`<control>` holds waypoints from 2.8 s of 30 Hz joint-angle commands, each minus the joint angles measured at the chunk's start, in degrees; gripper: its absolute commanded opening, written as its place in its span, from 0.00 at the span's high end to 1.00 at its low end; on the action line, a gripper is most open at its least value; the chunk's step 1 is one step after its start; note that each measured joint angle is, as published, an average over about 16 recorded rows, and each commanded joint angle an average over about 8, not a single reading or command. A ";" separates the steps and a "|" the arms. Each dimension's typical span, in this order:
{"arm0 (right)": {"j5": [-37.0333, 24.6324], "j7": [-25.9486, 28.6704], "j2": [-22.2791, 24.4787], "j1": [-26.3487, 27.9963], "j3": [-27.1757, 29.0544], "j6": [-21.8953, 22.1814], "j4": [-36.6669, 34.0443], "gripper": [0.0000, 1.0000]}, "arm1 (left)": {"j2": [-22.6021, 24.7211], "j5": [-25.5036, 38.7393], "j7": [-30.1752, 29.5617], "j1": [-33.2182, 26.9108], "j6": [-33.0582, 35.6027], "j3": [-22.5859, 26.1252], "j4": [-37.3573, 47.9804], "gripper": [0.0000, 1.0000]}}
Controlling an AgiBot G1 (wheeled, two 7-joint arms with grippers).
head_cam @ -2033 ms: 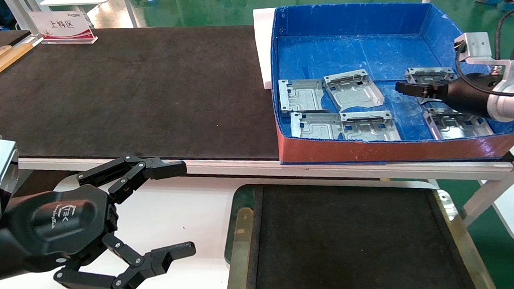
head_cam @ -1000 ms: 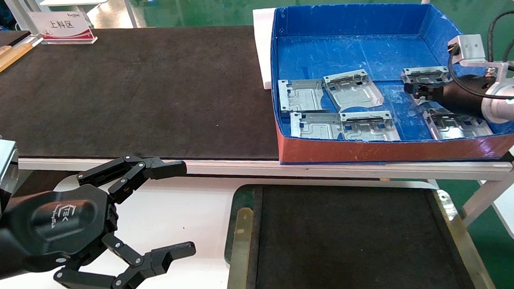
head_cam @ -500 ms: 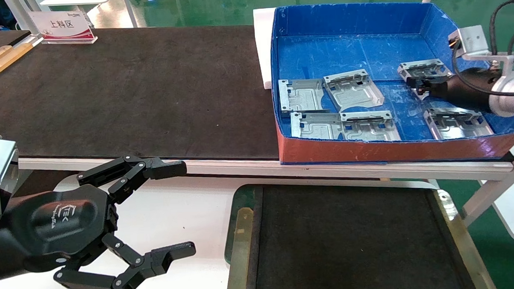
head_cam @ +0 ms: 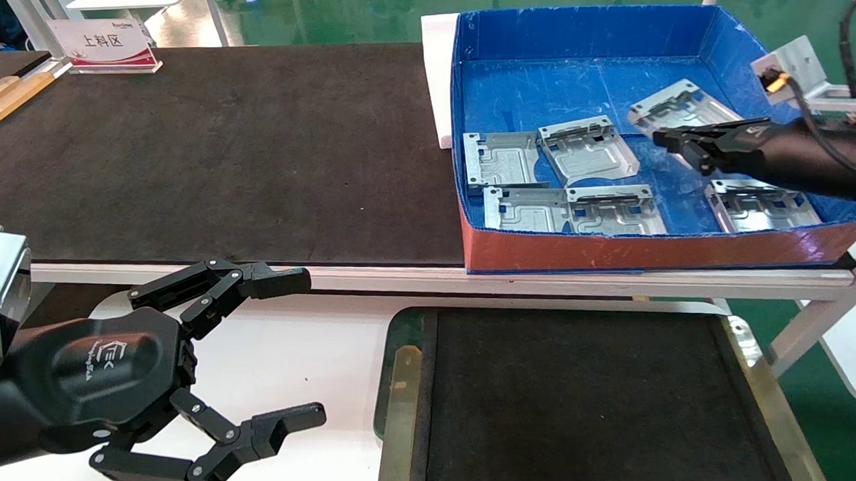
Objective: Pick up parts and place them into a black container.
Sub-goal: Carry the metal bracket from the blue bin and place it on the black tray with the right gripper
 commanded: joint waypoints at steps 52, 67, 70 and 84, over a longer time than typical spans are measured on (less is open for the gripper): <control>7.76 2.35 8.38 -33.22 -2.57 -23.72 47.90 1.00 | 0.00 0.00 0.00 0.00 0.00 0.00 0.00 0.00; -2.29 -19.78 -5.05 -23.63 -7.63 -23.96 20.37 1.00 | 0.00 0.00 0.00 0.00 0.00 0.00 0.00 0.00; -3.15 -22.55 -7.14 -22.53 -7.95 -22.54 16.66 1.00 | 0.00 0.00 0.00 0.00 0.00 0.00 0.00 0.00; -4.64 -29.16 -14.30 -19.29 -8.38 -16.67 4.43 1.00 | 0.00 0.00 0.00 0.00 0.00 0.00 0.00 0.00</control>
